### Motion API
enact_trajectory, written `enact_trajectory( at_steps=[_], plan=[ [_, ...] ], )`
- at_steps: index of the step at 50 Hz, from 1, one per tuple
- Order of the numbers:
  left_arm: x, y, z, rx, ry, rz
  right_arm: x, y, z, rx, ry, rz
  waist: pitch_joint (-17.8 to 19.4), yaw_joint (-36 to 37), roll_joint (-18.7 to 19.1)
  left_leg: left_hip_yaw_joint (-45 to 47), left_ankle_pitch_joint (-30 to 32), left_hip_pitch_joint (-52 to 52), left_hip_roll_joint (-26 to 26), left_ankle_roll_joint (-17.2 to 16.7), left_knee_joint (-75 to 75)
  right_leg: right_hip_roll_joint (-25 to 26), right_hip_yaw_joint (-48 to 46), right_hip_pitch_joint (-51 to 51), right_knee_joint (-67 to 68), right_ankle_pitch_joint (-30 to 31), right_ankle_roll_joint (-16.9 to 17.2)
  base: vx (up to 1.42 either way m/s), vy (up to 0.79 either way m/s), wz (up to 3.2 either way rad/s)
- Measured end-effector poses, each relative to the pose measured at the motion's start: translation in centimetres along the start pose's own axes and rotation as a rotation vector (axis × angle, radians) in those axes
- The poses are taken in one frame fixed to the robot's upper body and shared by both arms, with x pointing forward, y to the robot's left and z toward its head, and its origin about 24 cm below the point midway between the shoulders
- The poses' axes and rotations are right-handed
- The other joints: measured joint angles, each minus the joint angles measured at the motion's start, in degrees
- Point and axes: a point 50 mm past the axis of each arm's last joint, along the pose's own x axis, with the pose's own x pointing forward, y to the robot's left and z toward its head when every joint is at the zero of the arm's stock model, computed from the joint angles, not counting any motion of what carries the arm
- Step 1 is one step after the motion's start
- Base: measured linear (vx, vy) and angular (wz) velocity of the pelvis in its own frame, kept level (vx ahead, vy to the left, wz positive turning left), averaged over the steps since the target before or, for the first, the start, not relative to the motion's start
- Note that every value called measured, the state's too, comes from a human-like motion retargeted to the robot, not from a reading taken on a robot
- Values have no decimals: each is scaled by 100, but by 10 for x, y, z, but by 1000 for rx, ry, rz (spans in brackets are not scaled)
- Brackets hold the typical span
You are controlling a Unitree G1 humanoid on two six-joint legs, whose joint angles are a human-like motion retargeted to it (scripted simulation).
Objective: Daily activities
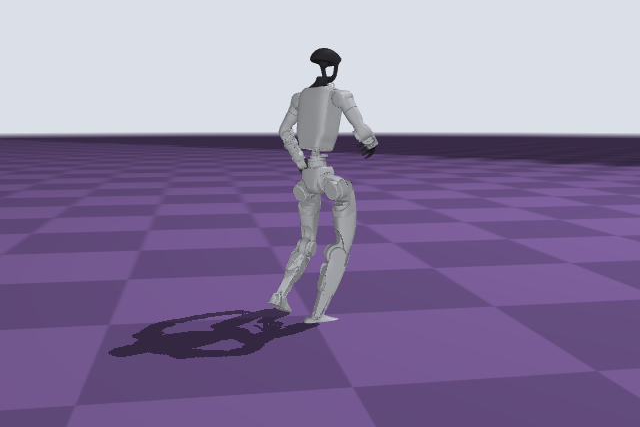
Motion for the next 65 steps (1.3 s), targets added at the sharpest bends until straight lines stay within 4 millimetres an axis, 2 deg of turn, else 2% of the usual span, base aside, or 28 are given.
enact_trajectory(
  at_steps=[6,12,20,28,36,65],
  plan=[
    [-4,11,45,-11,-221,60,-9,-2,3,2,-10,-27,-127,141,-56,60,-302,-461,-553,-19,-1087,-123,113,-158,-81,117,60,1,0,-3],
    [-17,27,97,-23,-463,161,-15,-3,7,-13,-20,-59,-166,55,-149,47,110,-372,-1288,-164,-2862,-386,189,-225,83,100,82,0,0,0],
    [-35,47,151,-42,-704,281,-19,-12,15,-54,-48,-143,-194,-214,-146,132,397,-72,-1565,-125,-3706,-519,278,-324,383,-72,78,0,0,0],
    [-47,63,188,-82,-863,353,-16,-21,23,-93,-80,-210,-142,-439,-237,281,566,276,-1813,-85,-4380,-711,302,-394,598,-191,117,0,0,0],
    [-51,69,201,-155,-932,377,-12,-25,26,-111,-99,-249,-81,-564,-303,363,745,474,-1954,-91,-4796,-816,280,-417,671,-210,143,0,0,0],
    [-58,68,207,-396,-1053,294,-9,-26,38,-80,-164,-236,13,-417,-302,488,604,226,-1780,-142,-4303,-795,116,-390,461,-149,227,0,0,0]
  ],
)
